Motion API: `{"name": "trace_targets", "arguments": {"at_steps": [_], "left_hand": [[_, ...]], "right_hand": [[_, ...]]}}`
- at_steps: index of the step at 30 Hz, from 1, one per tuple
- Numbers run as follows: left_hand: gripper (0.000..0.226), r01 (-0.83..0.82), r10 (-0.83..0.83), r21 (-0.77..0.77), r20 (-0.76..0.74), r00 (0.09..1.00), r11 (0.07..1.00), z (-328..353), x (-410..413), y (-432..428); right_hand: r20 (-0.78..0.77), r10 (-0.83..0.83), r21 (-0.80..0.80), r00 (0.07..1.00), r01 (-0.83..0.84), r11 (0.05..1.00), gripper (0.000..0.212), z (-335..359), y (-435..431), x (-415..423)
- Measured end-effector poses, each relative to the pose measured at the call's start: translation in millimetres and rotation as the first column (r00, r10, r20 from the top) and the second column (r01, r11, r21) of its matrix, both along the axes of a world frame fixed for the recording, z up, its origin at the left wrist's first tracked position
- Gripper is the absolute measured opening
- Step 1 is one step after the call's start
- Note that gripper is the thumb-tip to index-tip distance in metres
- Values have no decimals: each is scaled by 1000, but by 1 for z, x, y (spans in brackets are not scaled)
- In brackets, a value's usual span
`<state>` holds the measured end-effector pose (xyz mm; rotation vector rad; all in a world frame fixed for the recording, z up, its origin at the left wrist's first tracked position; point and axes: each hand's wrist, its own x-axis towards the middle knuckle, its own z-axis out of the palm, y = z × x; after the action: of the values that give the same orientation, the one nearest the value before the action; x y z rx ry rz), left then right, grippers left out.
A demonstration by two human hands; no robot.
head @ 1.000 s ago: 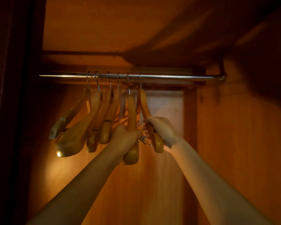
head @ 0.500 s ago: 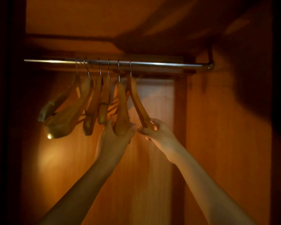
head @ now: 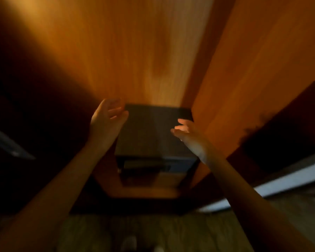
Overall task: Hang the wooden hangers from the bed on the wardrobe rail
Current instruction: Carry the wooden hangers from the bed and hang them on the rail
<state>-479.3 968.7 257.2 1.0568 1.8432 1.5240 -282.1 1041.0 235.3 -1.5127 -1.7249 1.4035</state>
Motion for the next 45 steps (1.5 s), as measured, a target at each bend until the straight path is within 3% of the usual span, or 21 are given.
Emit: {"name": "trace_targets", "arguments": {"at_steps": [4,7,11,16,22,25,27,30,33,36,42,45], "left_hand": [[39,4,7,-237,44,999,972,-91,9,-41],[39,30,2,-437,73,997,899,-154,18,-81],[36,137,-46,-674,151,987,726,-221,25,-144],[37,171,-51,-893,165,985,416,-267,32,-198],[35,343,-316,-913,265,911,222,-280,37,-214],[33,393,-477,-901,267,837,185,-282,39,-187],[36,417,-558,-898,275,783,143,-279,48,-158],[40,405,-595,-897,230,770,176,-277,69,-122],[37,447,-639,-870,224,736,210,-273,96,-114],[35,493,-693,-854,257,674,163,-272,131,-120],[33,465,-846,-885,264,464,-21,-279,210,-185],[28,440,-911,-895,234,339,-66,-292,241,-224]], "right_hand": [[81,-50,-214,995,66,975,54,-95,-49,23],[153,-83,-312,985,128,941,47,-152,-95,44],[250,-139,-474,958,246,845,23,-209,-164,82],[362,-151,-683,920,372,629,44,-245,-245,112],[426,-351,-701,834,549,454,32,-262,-334,124],[449,-412,-664,793,605,439,34,-266,-367,120],[412,-393,-679,822,565,469,27,-268,-387,117],[402,-371,-685,837,544,485,38,-274,-419,114],[429,-460,-673,778,614,411,46,-276,-450,112],[398,-538,-723,743,615,314,41,-271,-469,117],[377,-710,-718,595,672,182,27,-262,-524,167],[379,-782,-674,494,726,132,24,-251,-559,200]]}}
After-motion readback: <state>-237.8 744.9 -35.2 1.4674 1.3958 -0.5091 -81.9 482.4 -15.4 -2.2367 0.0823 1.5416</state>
